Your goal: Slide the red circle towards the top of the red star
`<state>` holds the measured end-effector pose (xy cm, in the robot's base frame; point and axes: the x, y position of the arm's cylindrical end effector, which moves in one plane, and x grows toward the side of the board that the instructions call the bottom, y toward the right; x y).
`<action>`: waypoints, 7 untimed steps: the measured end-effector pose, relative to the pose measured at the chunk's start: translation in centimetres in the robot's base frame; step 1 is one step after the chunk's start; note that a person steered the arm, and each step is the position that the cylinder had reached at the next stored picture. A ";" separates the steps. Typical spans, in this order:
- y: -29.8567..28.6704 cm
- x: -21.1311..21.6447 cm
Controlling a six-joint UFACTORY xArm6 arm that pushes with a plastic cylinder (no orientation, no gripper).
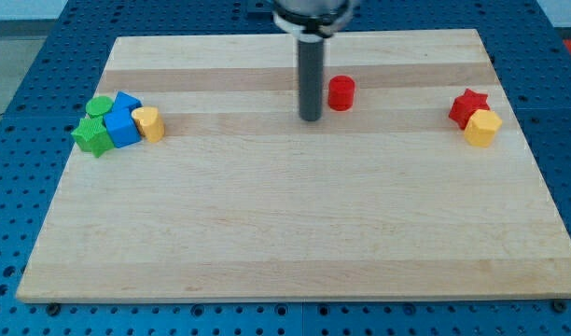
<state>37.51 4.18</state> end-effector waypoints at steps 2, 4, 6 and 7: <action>2.9 0.2; -4.8 0.0; 6.7 -5.6; 12.9 -6.1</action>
<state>31.38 17.03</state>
